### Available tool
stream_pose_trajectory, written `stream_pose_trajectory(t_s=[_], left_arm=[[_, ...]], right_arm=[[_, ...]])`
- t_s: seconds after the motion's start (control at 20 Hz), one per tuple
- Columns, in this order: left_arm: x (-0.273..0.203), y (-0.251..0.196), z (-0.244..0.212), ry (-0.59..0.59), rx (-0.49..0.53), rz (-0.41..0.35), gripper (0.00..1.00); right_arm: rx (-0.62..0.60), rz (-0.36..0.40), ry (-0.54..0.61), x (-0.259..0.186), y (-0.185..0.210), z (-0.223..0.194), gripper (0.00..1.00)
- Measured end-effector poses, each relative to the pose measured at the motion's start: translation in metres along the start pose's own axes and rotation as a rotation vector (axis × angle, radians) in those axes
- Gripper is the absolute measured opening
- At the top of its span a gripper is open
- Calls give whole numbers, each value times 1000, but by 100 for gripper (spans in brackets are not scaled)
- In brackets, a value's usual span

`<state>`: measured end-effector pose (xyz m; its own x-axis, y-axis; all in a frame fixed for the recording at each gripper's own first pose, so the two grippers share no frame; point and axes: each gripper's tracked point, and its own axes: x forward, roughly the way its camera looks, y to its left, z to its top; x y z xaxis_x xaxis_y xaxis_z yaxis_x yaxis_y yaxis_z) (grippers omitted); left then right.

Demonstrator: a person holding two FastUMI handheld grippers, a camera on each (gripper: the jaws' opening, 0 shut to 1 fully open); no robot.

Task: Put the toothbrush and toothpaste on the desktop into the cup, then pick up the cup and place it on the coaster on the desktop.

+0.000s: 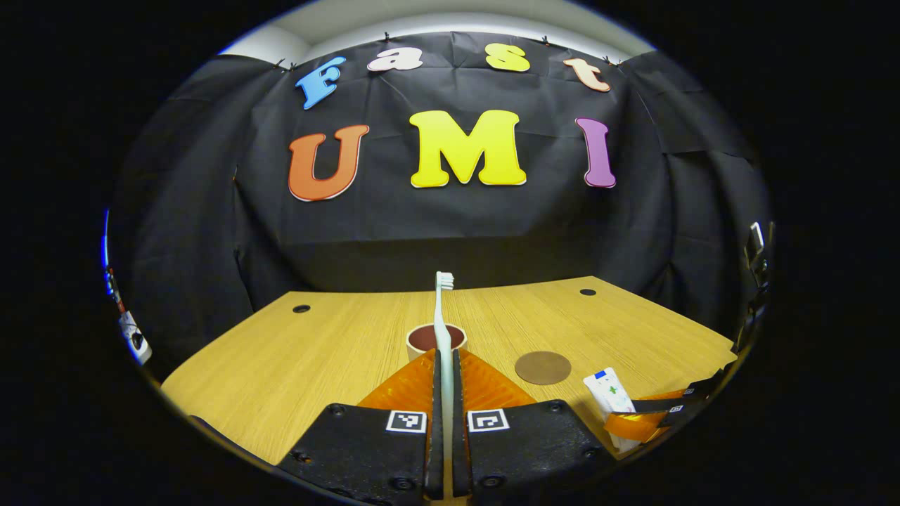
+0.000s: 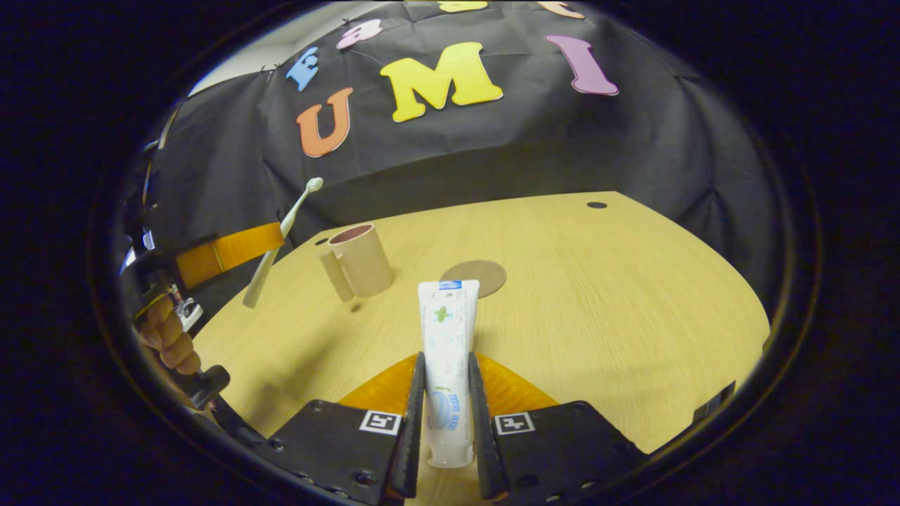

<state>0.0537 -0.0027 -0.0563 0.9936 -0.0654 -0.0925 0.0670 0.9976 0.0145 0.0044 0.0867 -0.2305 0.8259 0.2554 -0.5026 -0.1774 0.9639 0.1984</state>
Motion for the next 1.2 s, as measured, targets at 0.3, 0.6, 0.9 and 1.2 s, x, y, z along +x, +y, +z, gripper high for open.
stream_pose_trajectory(t_s=[0.3, 0.6, 0.9, 1.2], left_arm=[[41, 5, 27, -36, 13, 19, 7], [88, 20, 46, -43, -23, 26, 7], [117, 25, 41, -66, -22, 32, 6], [120, 20, 35, -46, -36, 19, 8]], right_arm=[[-7, 6, -35, -2, -4, 8, 34], [-6, -1, -58, 0, -12, 11, 34], [-22, -4, -69, 4, -9, 12, 34], [-20, 1, -54, 6, -8, 7, 34]])
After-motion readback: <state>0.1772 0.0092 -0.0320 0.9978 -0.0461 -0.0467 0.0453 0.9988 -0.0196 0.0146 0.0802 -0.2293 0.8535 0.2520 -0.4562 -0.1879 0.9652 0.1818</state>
